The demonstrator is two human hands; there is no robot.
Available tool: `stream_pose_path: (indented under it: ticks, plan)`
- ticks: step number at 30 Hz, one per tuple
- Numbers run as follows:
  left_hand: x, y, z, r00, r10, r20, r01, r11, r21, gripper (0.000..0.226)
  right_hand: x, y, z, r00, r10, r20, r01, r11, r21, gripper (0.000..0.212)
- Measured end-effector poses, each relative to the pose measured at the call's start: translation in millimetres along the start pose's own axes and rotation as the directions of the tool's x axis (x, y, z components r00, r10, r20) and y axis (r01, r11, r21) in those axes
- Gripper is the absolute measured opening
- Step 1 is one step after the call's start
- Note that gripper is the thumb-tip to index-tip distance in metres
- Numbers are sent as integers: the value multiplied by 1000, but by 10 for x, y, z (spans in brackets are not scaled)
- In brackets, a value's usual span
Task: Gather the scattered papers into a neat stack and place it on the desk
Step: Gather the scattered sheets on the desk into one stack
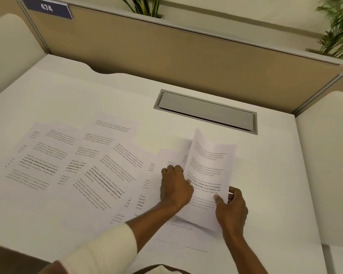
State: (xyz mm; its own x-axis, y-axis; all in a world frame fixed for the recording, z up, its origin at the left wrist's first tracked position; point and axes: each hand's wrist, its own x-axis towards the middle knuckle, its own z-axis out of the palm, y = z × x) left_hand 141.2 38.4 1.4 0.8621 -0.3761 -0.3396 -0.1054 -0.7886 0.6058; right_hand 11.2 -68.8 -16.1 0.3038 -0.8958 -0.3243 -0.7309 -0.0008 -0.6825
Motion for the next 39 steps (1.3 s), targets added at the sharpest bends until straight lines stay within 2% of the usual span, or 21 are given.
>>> stream_pose_path:
  ticks: [3,6,10,13,18,23,27,32,35,39]
  plan:
    - [126,105,79,997,-44,64,39,996,84,45,162,-69,16,1000,-1,15,2,999,-33,38]
    - [161,147,162,986,-128,110,111,983,144,59,231,-87,90,999,13,44,-6,989,-145,49]
    - [172,170,224,971,-198,131,183,976,116,73,213,-55,168,999,-6,38,20,932,-362,69]
    - [220,204,197,964,-240,118,230,969,92,79,197,-48,200,998,-35,54,55,895,-443,78]
    - [316,238,98,939,-318,130,324,945,-31,87,242,-89,207,997,-3,81,34,920,-390,82]
    - [383,207,26,916,-358,184,383,915,-129,83,291,-114,185,995,65,78,-40,960,-279,87]
    - [401,108,-31,902,-369,225,409,898,-165,60,313,-122,153,988,135,76,-129,988,-85,74]
    - [363,38,-29,929,-316,191,367,852,-374,38,339,-88,111,964,238,120,-249,964,94,46]
    - [271,-1,-36,958,-237,159,279,897,-342,29,370,-47,70,953,263,147,-285,945,158,21]
    - [40,-128,-123,978,-160,134,191,946,-260,35,323,6,-36,958,218,186,-250,953,171,13]
